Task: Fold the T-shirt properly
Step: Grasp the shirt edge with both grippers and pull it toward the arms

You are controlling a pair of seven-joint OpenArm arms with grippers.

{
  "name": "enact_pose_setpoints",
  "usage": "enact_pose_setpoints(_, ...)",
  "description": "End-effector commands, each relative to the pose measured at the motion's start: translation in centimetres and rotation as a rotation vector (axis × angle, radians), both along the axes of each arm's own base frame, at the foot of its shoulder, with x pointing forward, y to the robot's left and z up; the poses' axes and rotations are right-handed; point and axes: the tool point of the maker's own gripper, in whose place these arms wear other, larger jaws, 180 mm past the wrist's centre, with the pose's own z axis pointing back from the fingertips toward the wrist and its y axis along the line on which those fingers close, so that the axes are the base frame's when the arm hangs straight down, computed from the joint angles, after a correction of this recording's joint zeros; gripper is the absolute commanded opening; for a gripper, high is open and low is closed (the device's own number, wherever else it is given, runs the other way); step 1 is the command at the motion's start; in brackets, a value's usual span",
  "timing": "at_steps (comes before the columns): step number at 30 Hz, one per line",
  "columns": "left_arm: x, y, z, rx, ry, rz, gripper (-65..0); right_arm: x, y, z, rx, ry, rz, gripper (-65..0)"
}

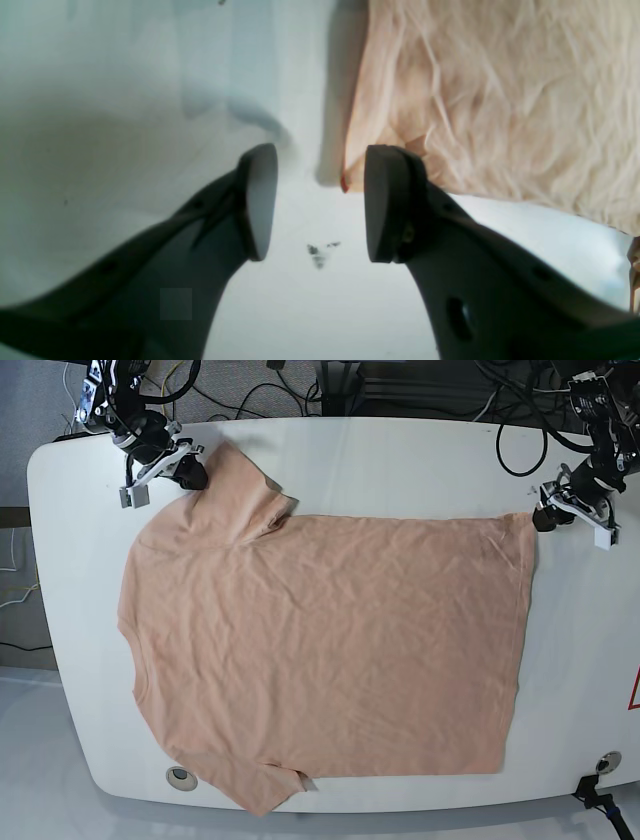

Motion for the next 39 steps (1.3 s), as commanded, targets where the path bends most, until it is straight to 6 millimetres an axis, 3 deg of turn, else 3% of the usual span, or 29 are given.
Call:
enact_pose_setpoints(1,0.5,0.7,1.0,0.017,-0.023,-0.006,-37.1,0.3,-0.4,0.4,-0.008,-0.018,-0.003,-65.0)
enact_pose_setpoints(16,0.7,-3.8,-2.1,-0.083,0.037,-0.083,-34.7,-0.2,-0.1,0.2,-0.014,0.004,0.019,-65.0)
enact_pose_setpoints(19,0.9,-4.6,-2.2,-0.091,0.038,-0.101,-40.9,-0.2,-0.1,0.2,-0.010,0.004,0.016,-65.0)
enact_pose_setpoints(24,1.1,-5.1,-2.3,-0.098,0.037,-0.107,-65.0,-0.2,0.0,0.2,-0.009,0.000,0.019,-65.0)
enact_pose_setpoints(34,1.0,-5.7,-2.1,-0.103,0.004,-0.100,-65.0,0.1,-0.4,0.6,-0.017,-0.013,0.004,-65.0)
enact_pose_setpoints(39,0.7,-5.6,-2.1,-0.096,0.005,-0.114,-65.0,0.2,-2.0,2.5,-0.055,-0.054,-0.010,-65.0)
